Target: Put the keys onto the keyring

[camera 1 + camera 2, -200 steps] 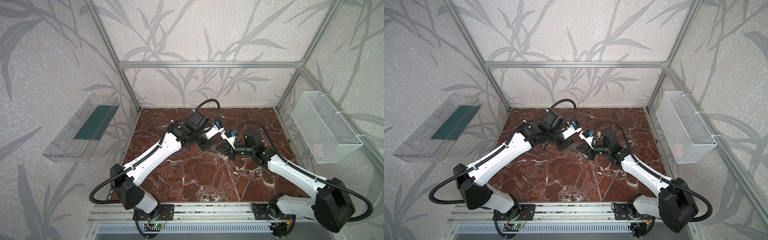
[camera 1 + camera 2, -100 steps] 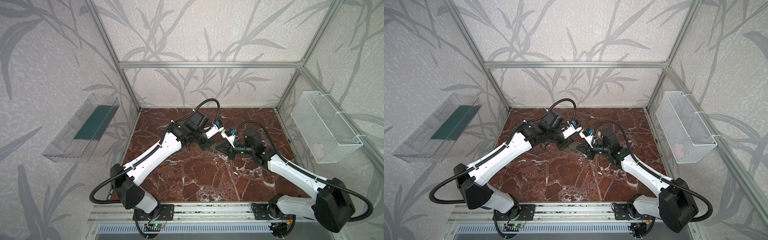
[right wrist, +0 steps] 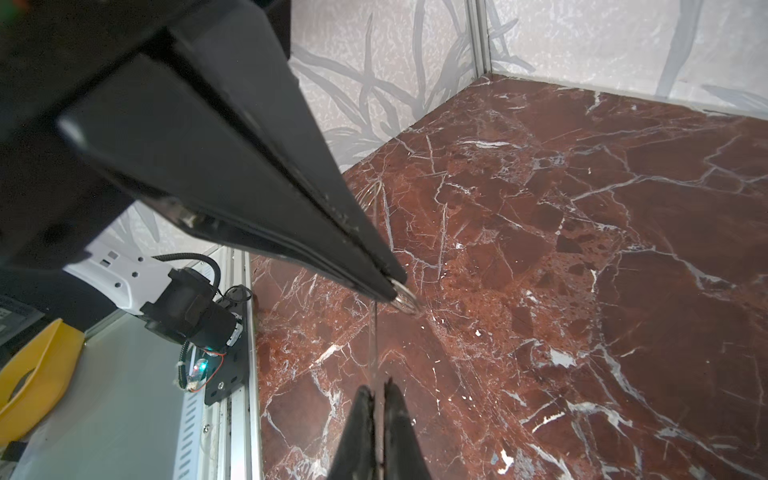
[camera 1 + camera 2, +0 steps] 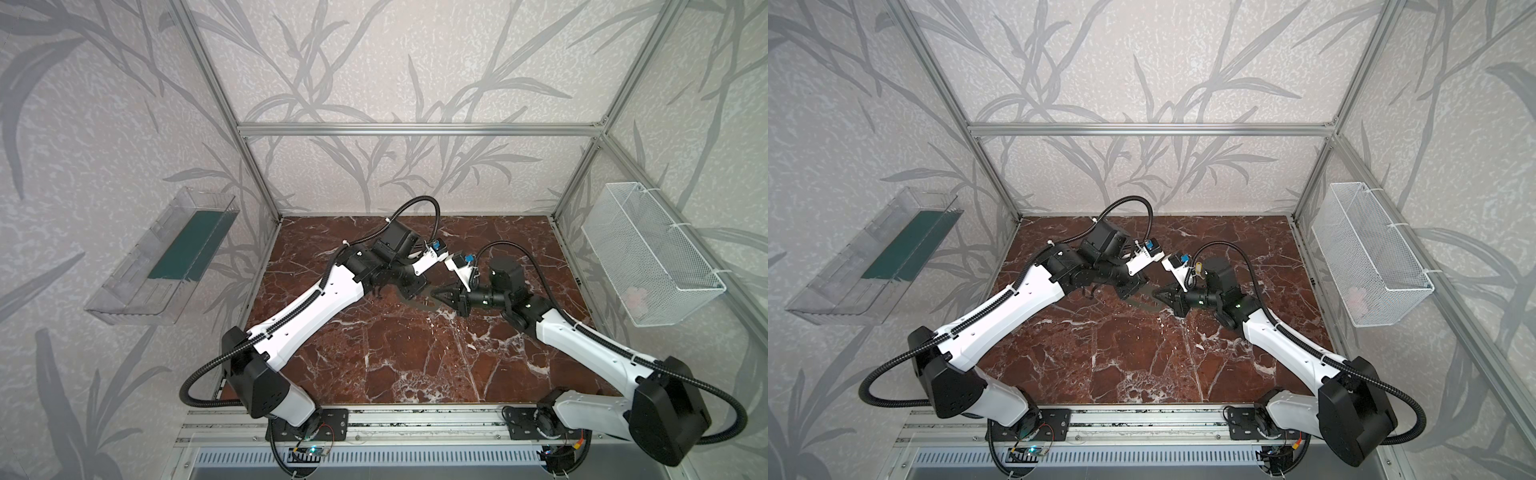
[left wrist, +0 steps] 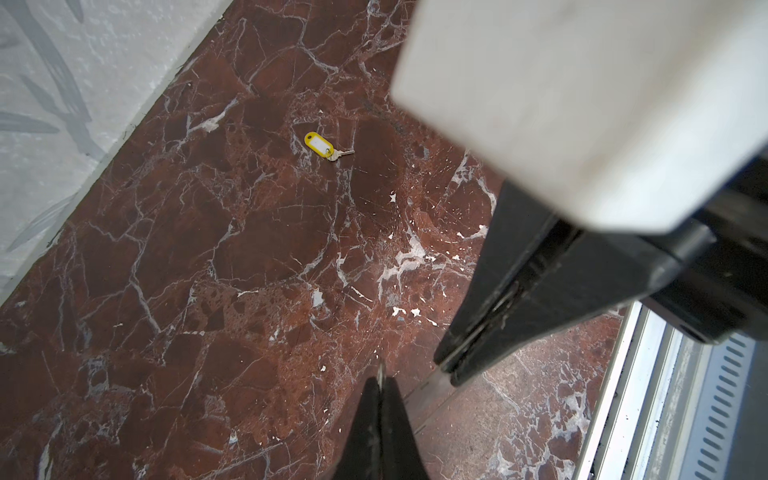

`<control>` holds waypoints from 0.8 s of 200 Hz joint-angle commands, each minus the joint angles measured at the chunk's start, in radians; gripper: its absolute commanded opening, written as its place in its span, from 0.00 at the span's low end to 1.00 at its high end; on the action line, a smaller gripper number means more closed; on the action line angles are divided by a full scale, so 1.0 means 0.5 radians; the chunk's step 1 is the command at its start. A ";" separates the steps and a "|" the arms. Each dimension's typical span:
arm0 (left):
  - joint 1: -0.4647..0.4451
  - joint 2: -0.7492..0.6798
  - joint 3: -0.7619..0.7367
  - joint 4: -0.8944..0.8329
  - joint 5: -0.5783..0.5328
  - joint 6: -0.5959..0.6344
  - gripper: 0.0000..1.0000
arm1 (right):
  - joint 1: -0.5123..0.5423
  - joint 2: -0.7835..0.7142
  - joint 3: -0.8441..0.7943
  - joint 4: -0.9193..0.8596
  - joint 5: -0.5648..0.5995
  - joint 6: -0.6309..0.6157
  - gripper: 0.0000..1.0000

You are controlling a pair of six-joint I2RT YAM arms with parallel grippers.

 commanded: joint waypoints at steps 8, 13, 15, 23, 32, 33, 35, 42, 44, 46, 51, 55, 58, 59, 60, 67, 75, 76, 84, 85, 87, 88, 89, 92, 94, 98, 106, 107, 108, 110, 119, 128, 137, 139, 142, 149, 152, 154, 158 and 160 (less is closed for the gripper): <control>0.001 0.003 -0.022 0.013 -0.048 -0.019 0.00 | 0.000 -0.038 0.019 0.243 -0.019 0.195 0.00; 0.001 0.002 -0.025 0.021 -0.040 -0.023 0.00 | 0.000 -0.035 0.013 0.251 -0.026 0.205 0.00; 0.001 0.001 -0.025 0.026 -0.039 -0.025 0.00 | -0.001 -0.034 0.011 0.255 -0.029 0.210 0.00; 0.001 -0.003 -0.028 0.035 -0.033 -0.028 0.00 | 0.004 -0.033 0.005 0.267 -0.024 0.222 0.00; 0.001 0.001 -0.027 0.046 -0.024 -0.034 0.00 | 0.006 -0.030 -0.003 0.286 -0.021 0.238 0.00; 0.001 0.001 -0.027 0.046 -0.024 -0.036 0.00 | 0.005 -0.030 -0.005 0.291 -0.021 0.240 0.00; 0.001 0.002 -0.028 0.043 -0.022 -0.037 0.00 | 0.005 -0.030 -0.007 0.296 -0.021 0.243 0.00; 0.001 0.004 -0.028 0.050 -0.018 -0.040 0.00 | 0.007 -0.025 -0.012 0.314 -0.019 0.257 0.00; 0.000 0.005 -0.028 0.051 -0.018 -0.040 0.00 | 0.005 -0.023 -0.013 0.320 -0.021 0.261 0.00; 0.001 0.005 -0.028 0.052 -0.016 -0.043 0.00 | 0.007 -0.020 -0.013 0.323 -0.022 0.264 0.00; 0.001 0.008 -0.028 0.050 -0.014 -0.043 0.00 | 0.007 -0.016 -0.014 0.335 -0.021 0.273 0.00; 0.001 0.010 -0.023 0.052 -0.010 -0.048 0.00 | 0.005 -0.013 -0.014 0.342 -0.021 0.277 0.00; 0.001 0.010 -0.024 0.051 -0.010 -0.047 0.00 | 0.005 -0.010 -0.015 0.346 -0.021 0.282 0.00; 0.001 0.010 -0.024 0.051 -0.011 -0.047 0.00 | 0.006 -0.009 -0.013 0.347 -0.019 0.283 0.00; -0.002 0.011 -0.024 0.051 -0.011 -0.048 0.00 | 0.005 -0.009 -0.013 0.348 -0.020 0.283 0.00; 0.001 0.011 -0.022 0.051 -0.013 -0.050 0.00 | 0.007 -0.006 -0.010 0.349 -0.012 0.284 0.00; 0.001 0.011 -0.022 0.055 -0.015 -0.055 0.00 | 0.006 -0.003 -0.006 0.350 -0.014 0.283 0.00; 0.001 0.011 -0.022 0.055 -0.015 -0.055 0.00 | 0.005 -0.003 -0.005 0.349 -0.013 0.282 0.00; 0.000 0.008 -0.022 0.060 -0.012 -0.058 0.00 | 0.008 0.000 -0.002 0.347 -0.009 0.278 0.00; 0.000 0.007 -0.022 0.059 -0.013 -0.059 0.00 | 0.009 0.000 -0.002 0.347 -0.009 0.278 0.00; 0.001 0.008 -0.022 0.062 -0.012 -0.059 0.00 | 0.009 0.000 -0.001 0.347 -0.009 0.278 0.00; 0.001 0.008 -0.022 0.064 -0.012 -0.059 0.00 | 0.009 0.002 0.000 0.347 -0.010 0.279 0.00; 0.001 0.008 -0.023 0.066 -0.010 -0.059 0.00 | 0.010 0.003 0.001 0.347 -0.011 0.278 0.00; 0.000 0.007 -0.024 0.069 -0.009 -0.061 0.00 | 0.010 0.004 0.005 0.347 -0.014 0.278 0.00; 0.001 0.006 -0.025 0.072 -0.008 -0.062 0.00 | 0.012 0.006 0.006 0.347 -0.017 0.278 0.00; 0.001 0.006 -0.025 0.076 -0.005 -0.065 0.00 | 0.013 0.009 0.008 0.350 -0.020 0.275 0.00; 0.001 0.005 -0.025 0.081 0.006 -0.065 0.00 | 0.025 0.012 0.015 0.350 -0.025 0.268 0.00; 0.001 0.005 -0.025 0.083 0.006 -0.065 0.00 | 0.027 0.012 0.016 0.350 -0.026 0.265 0.00; 0.001 0.007 -0.025 0.083 0.007 -0.065 0.00 | 0.027 0.013 0.018 0.350 -0.027 0.264 0.00; 0.000 0.008 -0.025 0.085 0.010 -0.065 0.00 | 0.030 0.014 0.021 0.350 -0.029 0.260 0.00; -0.001 0.007 -0.022 0.090 0.016 -0.068 0.00 | 0.047 0.015 0.031 0.343 -0.033 0.246 0.00; -0.002 0.011 -0.022 0.096 0.020 -0.071 0.00 | 0.062 0.019 0.041 0.338 -0.030 0.231 0.00; -0.004 0.015 -0.022 0.101 0.023 -0.073 0.00 | 0.075 0.019 0.048 0.332 -0.034 0.220 0.00; -0.003 0.014 -0.022 0.099 0.022 -0.071 0.00 | 0.076 0.019 0.049 0.329 -0.032 0.219 0.00; -0.003 0.016 -0.022 0.100 0.024 -0.074 0.00 | 0.079 0.019 0.055 0.327 -0.030 0.217 0.00; -0.002 0.017 -0.024 0.104 0.024 -0.074 0.00 | 0.083 0.019 0.060 0.321 -0.030 0.211 0.00; -0.002 0.018 -0.025 0.103 0.022 -0.074 0.00 | 0.087 0.019 0.064 0.316 -0.033 0.208 0.00; -0.003 0.019 -0.025 0.104 0.023 -0.074 0.00 | 0.087 0.019 0.067 0.314 -0.035 0.205 0.00; -0.004 0.020 -0.025 0.105 0.018 -0.076 0.00 | 0.092 0.017 0.071 0.309 -0.035 0.204 0.00; -0.003 0.020 -0.027 0.105 0.020 -0.077 0.00 | 0.091 0.016 0.072 0.304 -0.034 0.202 0.00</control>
